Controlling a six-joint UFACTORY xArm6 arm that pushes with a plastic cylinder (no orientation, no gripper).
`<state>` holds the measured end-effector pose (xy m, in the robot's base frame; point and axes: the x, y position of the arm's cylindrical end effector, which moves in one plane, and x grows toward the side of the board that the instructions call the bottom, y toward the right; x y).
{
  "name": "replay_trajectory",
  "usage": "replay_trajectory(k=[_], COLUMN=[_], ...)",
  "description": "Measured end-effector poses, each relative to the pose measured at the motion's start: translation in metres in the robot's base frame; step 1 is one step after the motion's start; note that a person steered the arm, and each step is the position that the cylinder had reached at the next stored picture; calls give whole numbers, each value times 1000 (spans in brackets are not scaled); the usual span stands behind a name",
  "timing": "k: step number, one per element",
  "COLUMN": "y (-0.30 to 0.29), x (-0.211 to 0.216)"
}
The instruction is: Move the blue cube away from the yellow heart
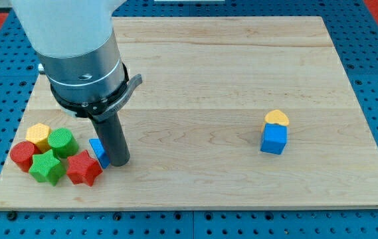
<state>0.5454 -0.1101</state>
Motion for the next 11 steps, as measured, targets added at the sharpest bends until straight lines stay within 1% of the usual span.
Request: replay_trajectory(k=[1,2,3,4,5,6,7,8,9,10,11], y=[89,221,319,317,237,182,130,165,130,92,47], x=[6,6,9,-33,-22,-23,-45,-72,-68,-37,-35])
